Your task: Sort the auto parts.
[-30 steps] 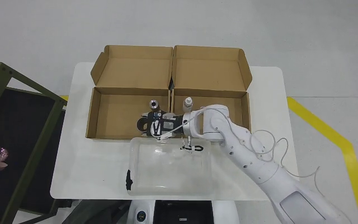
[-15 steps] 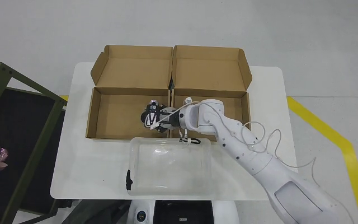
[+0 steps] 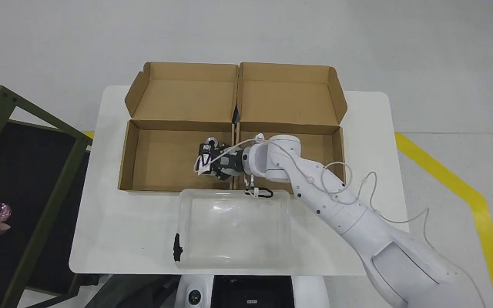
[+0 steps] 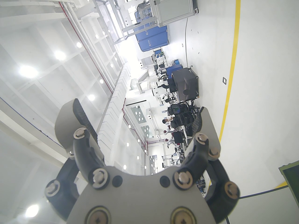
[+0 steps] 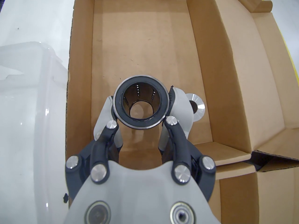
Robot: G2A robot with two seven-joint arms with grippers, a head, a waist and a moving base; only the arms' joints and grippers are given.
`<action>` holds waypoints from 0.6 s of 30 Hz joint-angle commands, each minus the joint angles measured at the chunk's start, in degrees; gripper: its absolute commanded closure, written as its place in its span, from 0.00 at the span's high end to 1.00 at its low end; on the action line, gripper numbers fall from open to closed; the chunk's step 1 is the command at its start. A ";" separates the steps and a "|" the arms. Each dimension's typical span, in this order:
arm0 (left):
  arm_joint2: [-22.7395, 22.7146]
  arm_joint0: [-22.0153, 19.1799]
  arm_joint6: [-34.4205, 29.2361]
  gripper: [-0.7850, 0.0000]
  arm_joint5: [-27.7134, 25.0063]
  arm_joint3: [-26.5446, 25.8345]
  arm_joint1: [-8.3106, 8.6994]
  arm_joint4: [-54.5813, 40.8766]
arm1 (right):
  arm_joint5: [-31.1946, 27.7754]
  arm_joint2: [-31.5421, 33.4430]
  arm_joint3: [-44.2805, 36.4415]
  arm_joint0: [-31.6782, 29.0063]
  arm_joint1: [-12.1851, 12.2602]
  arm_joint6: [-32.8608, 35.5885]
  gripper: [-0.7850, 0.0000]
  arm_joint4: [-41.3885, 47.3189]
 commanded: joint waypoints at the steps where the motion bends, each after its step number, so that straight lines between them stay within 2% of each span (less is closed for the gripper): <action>1: 0.00 0.00 0.00 1.00 0.00 0.00 0.00 0.00 | -0.13 -0.15 0.36 0.22 -0.20 0.31 0.13 -0.02; 6: 0.00 0.00 0.00 1.00 0.00 0.00 0.00 0.00 | -0.09 -0.36 1.12 0.50 -0.62 1.23 0.30 -0.29; 14: 0.00 0.00 0.00 1.00 0.00 0.00 0.00 0.00 | -0.38 -0.47 2.22 0.84 -1.22 1.85 0.38 -0.44; 18: 0.00 0.00 0.00 1.00 0.00 0.00 0.00 0.00 | -0.51 -0.33 2.45 0.89 -1.42 2.01 0.47 -0.57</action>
